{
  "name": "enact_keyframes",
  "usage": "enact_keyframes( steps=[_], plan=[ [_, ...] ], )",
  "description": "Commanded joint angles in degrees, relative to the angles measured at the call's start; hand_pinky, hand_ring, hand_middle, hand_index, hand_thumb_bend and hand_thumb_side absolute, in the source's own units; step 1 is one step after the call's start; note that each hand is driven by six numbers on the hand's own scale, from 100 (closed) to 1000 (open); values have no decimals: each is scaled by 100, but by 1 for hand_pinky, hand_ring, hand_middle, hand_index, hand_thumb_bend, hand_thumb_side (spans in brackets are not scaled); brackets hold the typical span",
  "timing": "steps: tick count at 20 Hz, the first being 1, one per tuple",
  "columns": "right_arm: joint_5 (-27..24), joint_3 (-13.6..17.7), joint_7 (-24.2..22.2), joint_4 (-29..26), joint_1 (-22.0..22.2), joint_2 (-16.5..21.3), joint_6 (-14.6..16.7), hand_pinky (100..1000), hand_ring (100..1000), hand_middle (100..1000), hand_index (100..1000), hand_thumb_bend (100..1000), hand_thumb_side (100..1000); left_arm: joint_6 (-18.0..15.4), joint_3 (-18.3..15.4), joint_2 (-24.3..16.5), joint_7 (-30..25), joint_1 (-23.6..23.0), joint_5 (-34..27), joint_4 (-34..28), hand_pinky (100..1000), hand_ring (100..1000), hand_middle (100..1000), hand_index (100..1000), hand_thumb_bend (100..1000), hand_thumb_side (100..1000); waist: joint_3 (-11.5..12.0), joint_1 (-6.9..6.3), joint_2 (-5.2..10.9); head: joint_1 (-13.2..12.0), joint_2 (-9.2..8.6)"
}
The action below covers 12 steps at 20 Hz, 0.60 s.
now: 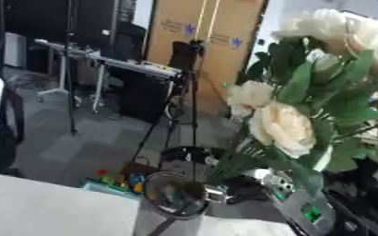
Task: Arrange flowers into the vase.
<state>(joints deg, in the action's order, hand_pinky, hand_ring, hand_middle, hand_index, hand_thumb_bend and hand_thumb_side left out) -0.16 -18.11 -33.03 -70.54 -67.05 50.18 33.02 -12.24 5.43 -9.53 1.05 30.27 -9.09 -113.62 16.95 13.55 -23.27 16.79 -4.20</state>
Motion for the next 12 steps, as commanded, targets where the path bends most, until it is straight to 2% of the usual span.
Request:
enact_keyframes(
  steps=[1,3,4,8,12],
  plan=[
    [145,-32,-1894,-107,-68,289,1894,1000,1000,1000,1000,655,1000,-3,25,-6,-17,43,14,-98,700,665,864,926,341,980,-14,-60,149,2,-86],
    [282,-74,-1894,-86,-64,308,1894,1000,1000,1000,1000,703,991,-2,29,-3,-21,43,13,-98,700,665,864,926,342,980,-25,-60,154,-6,-102],
    [350,-100,-1894,-72,-61,315,1894,1000,1000,1000,1000,719,937,-1,31,1,-23,46,11,-98,700,665,864,926,343,980,-32,-60,154,-6,-124],
    [660,-233,-1894,13,-52,329,1894,1000,1000,1000,1000,717,887,-1,27,24,-20,51,3,-98,698,666,864,926,347,978,-55,-60,159,6,-210],
    [815,-245,-1894,82,-86,279,1894,1000,1000,1000,1000,718,887,2,22,39,-11,55,-1,-98,698,666,864,926,349,978,-82,-60,157,3,-237]
  ],
)
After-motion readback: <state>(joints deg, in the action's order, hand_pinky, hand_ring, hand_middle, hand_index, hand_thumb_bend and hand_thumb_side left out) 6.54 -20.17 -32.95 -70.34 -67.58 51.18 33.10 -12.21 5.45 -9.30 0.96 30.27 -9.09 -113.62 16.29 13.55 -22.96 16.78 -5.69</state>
